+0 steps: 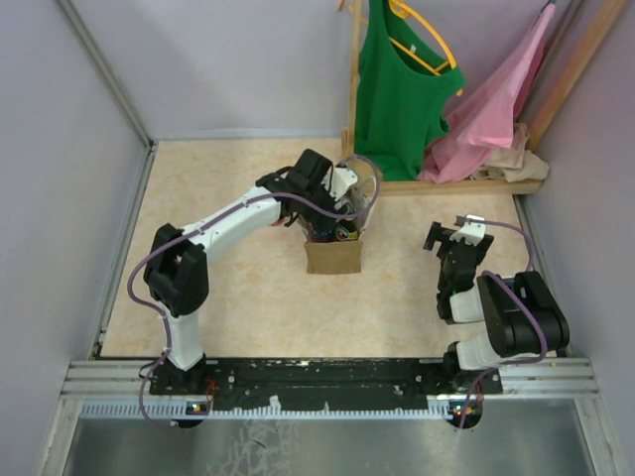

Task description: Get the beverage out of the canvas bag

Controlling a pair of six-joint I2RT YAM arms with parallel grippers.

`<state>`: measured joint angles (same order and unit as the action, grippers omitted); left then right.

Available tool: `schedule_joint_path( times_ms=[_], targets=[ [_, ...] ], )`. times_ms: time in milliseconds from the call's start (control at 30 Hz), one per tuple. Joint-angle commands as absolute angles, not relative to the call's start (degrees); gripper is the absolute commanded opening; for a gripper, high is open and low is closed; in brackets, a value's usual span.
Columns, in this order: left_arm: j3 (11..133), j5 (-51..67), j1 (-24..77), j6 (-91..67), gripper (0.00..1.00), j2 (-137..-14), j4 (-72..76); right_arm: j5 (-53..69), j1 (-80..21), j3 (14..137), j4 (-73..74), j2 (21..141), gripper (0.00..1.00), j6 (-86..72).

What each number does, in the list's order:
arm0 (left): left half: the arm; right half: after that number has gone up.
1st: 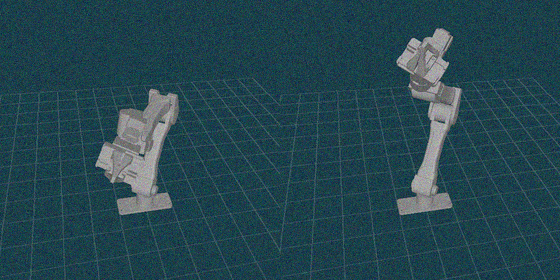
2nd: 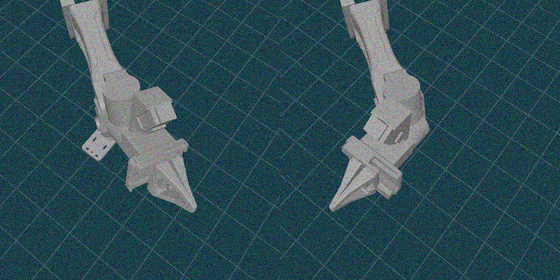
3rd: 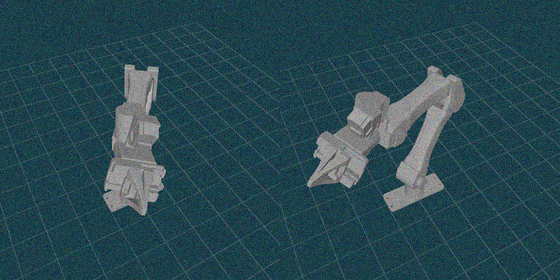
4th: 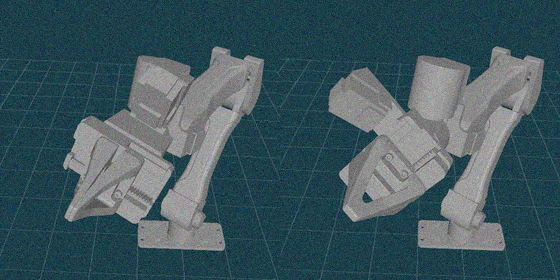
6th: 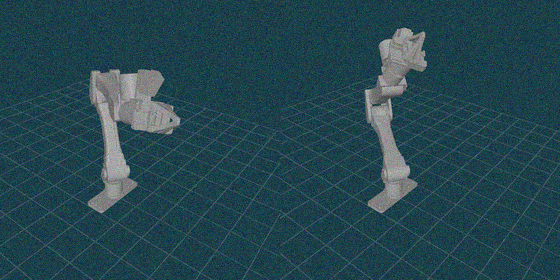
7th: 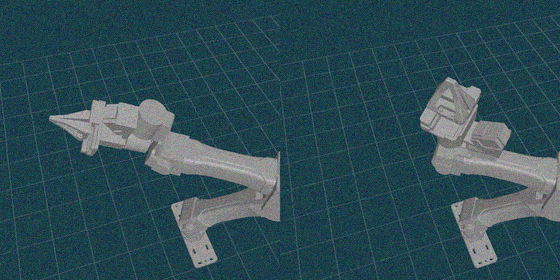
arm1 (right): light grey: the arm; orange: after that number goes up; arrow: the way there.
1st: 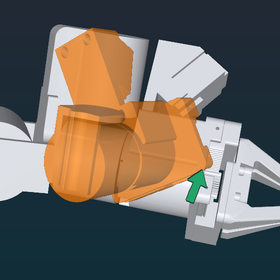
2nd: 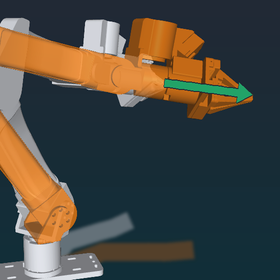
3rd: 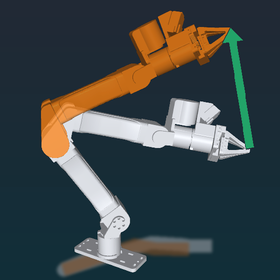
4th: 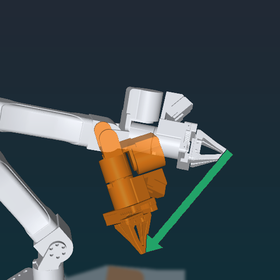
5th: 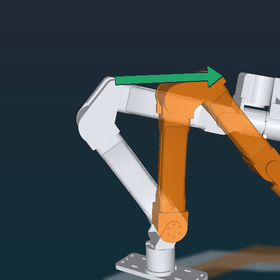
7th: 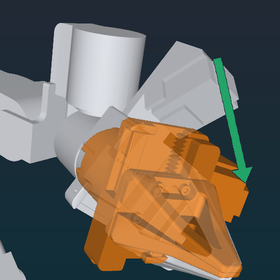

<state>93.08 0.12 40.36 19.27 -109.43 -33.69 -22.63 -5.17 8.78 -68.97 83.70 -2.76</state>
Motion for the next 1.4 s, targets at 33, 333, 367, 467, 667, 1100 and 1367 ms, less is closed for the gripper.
schedule_joint_path(
  times_ms=[33, 333, 367, 467, 667, 1100, 1367],
  targets=[
    [95.4, -2.0, 40.0, 19.6, 0.92, -110.5, -33.4, -23.0, -4.8, 9.8, -71.5, 83.2, 0.99, -2.9],
    [96.2, -0.9, 39.7, 19.4, 0.89, -113.3, -33.8, -23.0, -4.8, 9.8, -71.5, 83.2, 0.99, -2.9],
    [96.1, -1.0, 39.7, 19.3, 0.89, -113.5, -34.1, -23.0, -4.8, 9.8, -71.5, 83.2, 0.99, -2.9],
    [95.8, -1.6, 39.7, 18.8, 0.87, -113.9, -34.8, -23.0, -4.8, 9.8, -71.5, 83.2, 0.99, -2.9],
    [94.2, -2.9, 39.6, 18.4, 0.86, -113.7, -35.3, -23.0, -4.9, 9.8, -71.5, 83.2, 0.99, -2.9],
    [93.8, -3.2, 39.2, 18.0, 0.73, -115.2, -35.8, -23.0, -4.8, 9.8, -71.5, 83.2, 0.99, -2.9],
    [94.9, -3.2, 39.1, 17.7, 0.23, -115.0, -36.7, -23.0, -4.8, 9.8, -71.5, 83.2, 0.99, -2.9]
  ],
)
